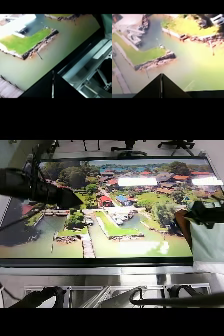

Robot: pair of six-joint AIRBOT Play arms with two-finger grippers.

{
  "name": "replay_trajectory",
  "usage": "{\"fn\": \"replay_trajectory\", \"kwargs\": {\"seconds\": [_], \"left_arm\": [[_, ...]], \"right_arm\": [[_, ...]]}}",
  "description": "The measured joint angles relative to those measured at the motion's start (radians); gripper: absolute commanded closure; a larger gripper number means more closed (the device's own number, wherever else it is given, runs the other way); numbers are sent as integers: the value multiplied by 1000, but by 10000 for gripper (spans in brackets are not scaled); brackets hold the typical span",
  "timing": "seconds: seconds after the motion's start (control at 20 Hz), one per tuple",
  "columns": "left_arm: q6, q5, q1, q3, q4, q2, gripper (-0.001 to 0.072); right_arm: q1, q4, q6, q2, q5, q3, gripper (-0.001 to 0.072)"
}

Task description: Fold the shirts.

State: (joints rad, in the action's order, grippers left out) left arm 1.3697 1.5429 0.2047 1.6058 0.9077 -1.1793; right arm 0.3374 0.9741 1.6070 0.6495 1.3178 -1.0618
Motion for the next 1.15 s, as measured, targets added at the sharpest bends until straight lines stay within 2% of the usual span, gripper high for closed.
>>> {"fn": "replay_trajectory", "kwargs": {"seconds": [0.2,0.45,0.8,1.15], "left_arm": [[-18,-96,16,-366,-5,200,689],[-25,-189,20,-665,-11,384,688],[-27,-269,20,-829,-11,527,688],[-24,-287,20,-870,-12,564,688]], "right_arm": [[-172,33,0,-122,-76,150,693],[-239,61,8,-186,-106,243,693],[-252,69,6,-200,-105,264,693],[-253,69,3,-201,-103,266,693]]}}
